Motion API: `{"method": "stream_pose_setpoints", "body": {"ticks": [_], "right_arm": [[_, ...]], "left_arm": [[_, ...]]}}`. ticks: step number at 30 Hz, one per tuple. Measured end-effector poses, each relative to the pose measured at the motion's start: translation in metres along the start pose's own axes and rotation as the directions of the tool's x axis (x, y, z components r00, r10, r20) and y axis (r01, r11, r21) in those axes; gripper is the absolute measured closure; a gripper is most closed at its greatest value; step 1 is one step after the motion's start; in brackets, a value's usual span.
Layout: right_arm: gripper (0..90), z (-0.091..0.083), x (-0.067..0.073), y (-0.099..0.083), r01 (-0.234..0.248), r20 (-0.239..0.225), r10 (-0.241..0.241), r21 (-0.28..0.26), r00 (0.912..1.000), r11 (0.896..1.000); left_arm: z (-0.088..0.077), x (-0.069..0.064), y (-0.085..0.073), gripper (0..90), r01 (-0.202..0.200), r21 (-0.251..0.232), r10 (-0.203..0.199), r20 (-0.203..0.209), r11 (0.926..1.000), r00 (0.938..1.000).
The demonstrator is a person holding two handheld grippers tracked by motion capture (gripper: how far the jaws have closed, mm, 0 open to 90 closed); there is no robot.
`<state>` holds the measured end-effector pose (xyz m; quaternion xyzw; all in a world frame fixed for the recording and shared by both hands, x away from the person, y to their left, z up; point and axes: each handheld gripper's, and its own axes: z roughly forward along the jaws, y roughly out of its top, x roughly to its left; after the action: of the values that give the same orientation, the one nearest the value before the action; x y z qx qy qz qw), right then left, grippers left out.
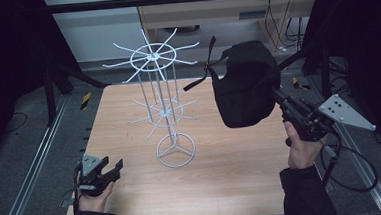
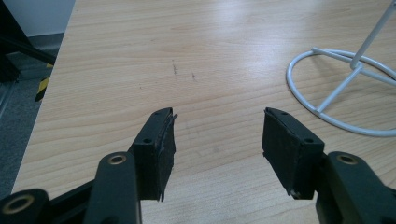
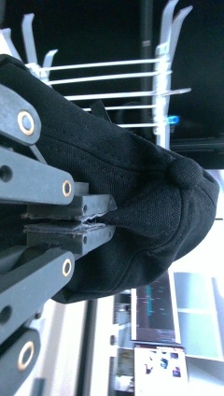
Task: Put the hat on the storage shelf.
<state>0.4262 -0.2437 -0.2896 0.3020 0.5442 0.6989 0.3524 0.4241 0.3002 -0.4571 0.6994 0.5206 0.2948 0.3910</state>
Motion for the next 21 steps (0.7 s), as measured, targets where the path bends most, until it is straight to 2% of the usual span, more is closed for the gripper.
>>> {"method": "stream_pose_setpoints", "body": {"ticks": [2,3,4,7,10,15,17,20,21], "right_arm": [[86.7,0.001,0.002,0.007,-0.024,0.004,0.024,-0.040,0.9997,0.999],[86.8,0.002,0.003,0.014,-0.046,0.001,0.046,-0.076,0.9990,0.996],[86.8,0.002,0.003,0.014,-0.046,0.001,0.046,-0.076,0.9990,0.996],[86.8,0.005,0.008,0.026,-0.072,-0.007,0.072,-0.133,0.9974,0.989],[86.8,0.007,0.013,0.033,-0.083,-0.025,0.080,-0.156,0.9965,0.984],[86.8,0.014,0.027,0.042,-0.103,-0.083,0.089,-0.183,0.9926,0.978],[86.8,0.016,0.034,0.047,-0.098,-0.104,0.077,-0.206,0.9915,0.974],[86.8,0.017,0.037,0.051,-0.092,-0.107,0.070,-0.217,0.9918,0.972],[86.8,0.016,0.039,0.056,-0.089,-0.103,0.067,-0.233,0.9925,0.968]], "left_arm": [[0.000,0.000,0.000,43.8,0.000,0.000,0.000,0.001,1.0000,1.0000],[0.000,0.000,0.000,43.7,-0.002,0.002,0.002,0.001,1.0000,1.0000],[0.000,0.000,0.000,43.7,-0.003,0.003,0.003,0.001,1.0000,1.0000],[0.001,-0.001,0.000,43.6,-0.004,0.007,0.004,0.000,1.0000,1.0000],[0.001,-0.001,0.000,43.6,-0.005,0.006,0.005,0.002,1.0000,1.0000],[0.002,-0.001,-0.001,43.6,-0.006,0.008,0.006,0.004,0.9999,1.0000],[0.002,-0.002,-0.001,43.6,-0.007,0.007,0.007,0.004,1.0000,1.0000],[0.002,-0.002,-0.001,43.5,-0.010,0.011,0.010,0.005,0.9999,0.9999],[0.002,-0.002,-0.001,43.5,-0.011,0.011,0.011,0.007,0.9999,0.9999]]}}
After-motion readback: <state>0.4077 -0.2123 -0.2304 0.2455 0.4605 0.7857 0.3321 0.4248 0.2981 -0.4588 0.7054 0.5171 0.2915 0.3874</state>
